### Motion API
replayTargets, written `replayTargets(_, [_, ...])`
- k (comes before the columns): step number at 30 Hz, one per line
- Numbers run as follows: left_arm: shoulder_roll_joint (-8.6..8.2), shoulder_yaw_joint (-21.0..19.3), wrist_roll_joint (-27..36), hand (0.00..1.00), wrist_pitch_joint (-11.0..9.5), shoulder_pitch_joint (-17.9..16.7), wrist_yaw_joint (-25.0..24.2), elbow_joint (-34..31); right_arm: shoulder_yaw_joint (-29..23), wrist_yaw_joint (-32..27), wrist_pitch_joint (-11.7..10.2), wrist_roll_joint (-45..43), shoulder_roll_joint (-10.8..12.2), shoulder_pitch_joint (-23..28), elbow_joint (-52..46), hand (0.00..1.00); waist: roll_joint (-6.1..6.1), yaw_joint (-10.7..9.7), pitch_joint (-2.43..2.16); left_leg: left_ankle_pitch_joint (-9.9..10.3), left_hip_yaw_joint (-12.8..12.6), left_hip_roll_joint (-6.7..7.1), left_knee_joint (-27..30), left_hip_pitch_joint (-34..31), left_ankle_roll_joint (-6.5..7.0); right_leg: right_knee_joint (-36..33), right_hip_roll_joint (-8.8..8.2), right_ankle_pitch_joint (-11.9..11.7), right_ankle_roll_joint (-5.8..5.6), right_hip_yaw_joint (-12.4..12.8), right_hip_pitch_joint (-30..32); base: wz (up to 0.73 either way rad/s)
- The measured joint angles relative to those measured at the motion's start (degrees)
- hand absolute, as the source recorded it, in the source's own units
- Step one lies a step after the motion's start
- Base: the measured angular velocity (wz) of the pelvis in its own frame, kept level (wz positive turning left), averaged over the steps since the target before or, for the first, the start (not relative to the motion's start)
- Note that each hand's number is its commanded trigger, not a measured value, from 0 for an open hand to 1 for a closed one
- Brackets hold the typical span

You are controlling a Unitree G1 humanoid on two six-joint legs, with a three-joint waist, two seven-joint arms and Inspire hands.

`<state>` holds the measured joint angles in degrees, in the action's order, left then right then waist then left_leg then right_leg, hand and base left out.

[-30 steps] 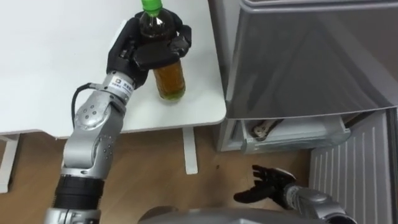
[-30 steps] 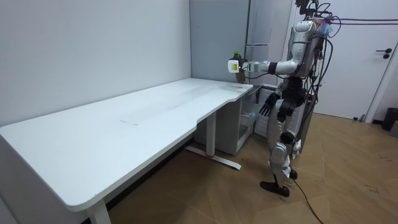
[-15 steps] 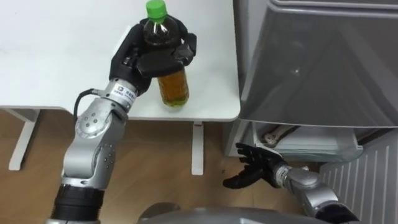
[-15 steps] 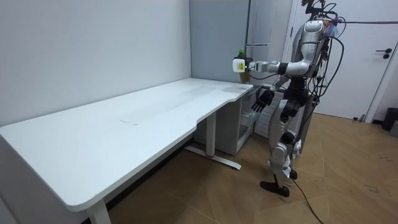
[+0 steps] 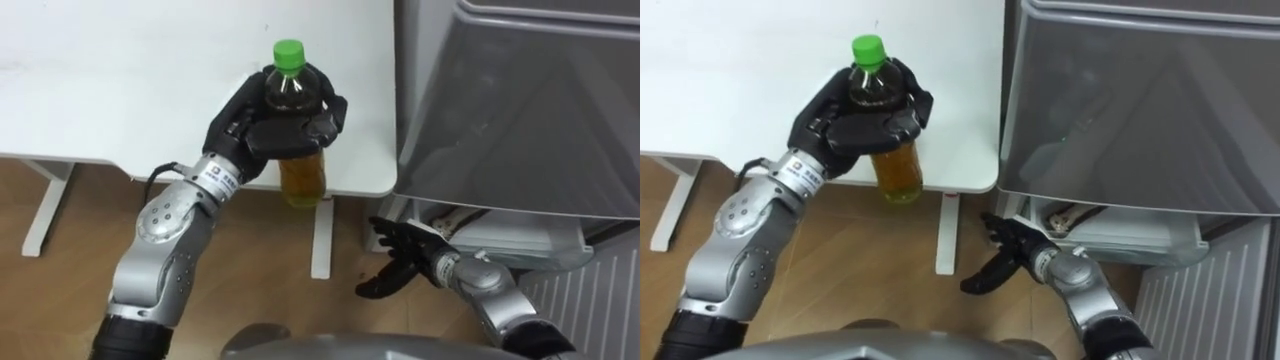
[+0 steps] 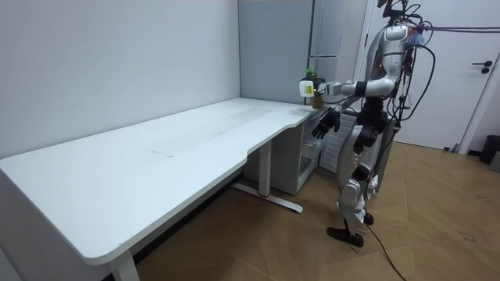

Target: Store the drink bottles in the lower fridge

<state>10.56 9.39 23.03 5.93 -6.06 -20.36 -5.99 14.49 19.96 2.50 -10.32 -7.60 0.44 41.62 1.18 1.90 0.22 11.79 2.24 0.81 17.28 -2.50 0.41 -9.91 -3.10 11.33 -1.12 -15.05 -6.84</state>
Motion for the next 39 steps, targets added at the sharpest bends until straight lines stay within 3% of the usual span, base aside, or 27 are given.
replayTargets(11, [0.49,1.69,-0.03,1.0,0.02,-1.77,-9.04,0.01,0.6,1.34,-0.01,1.68,0.09,0.03,-4.16,0.0,-0.02,0.03,0.06,-0.02,0.25,0.13,0.37,-0.84,0.04,-0.02,-0.15,0.16,-0.02,-0.71,0.4,0.02])
replayTargets(17, [0.4,1.92,-0.11,1.0,0.22,-3.66,-9.64,0.04,0.7,6.42,0.24,7.8,-0.24,0.12,-4.2,0.0,-0.54,0.14,0.4,0.0,0.36,0.11,0.27,-1.02,0.03,-0.01,-0.12,0.16,-0.03,-0.99,0.32,0.0])
replayTargets(24, [0.58,2.21,-0.09,1.0,0.71,-3.79,-11.42,0.05,3.63,14.8,1.89,14.63,-1.31,0.4,-8.14,0.0,-0.56,0.15,0.44,0.06,0.26,0.1,0.45,-1.33,0.1,-0.1,-0.15,0.17,-0.03,-0.88,0.53,0.0])
replayTargets(30, [0.73,2.31,-0.17,1.0,1.18,-3.77,-12.65,0.05,4.49,20.2,2.76,18.58,-1.4,2.5,-12.04,0.0,-0.16,0.21,0.38,0.06,0.45,0.23,0.94,-1.78,0.13,-0.18,-0.2,0.23,-0.04,-0.81,0.98,0.0])
replayTargets(39, [0.73,2.31,-4.09,1.0,1.21,-3.76,-13.03,0.13,4.63,24.25,4.09,21.71,-1.23,3.03,-12.6,0.0,0.82,0.17,0.7,0.08,0.52,0.12,1.04,-2.06,0.13,-0.87,-0.17,0.3,-0.06,-0.91,1.31,0.0])
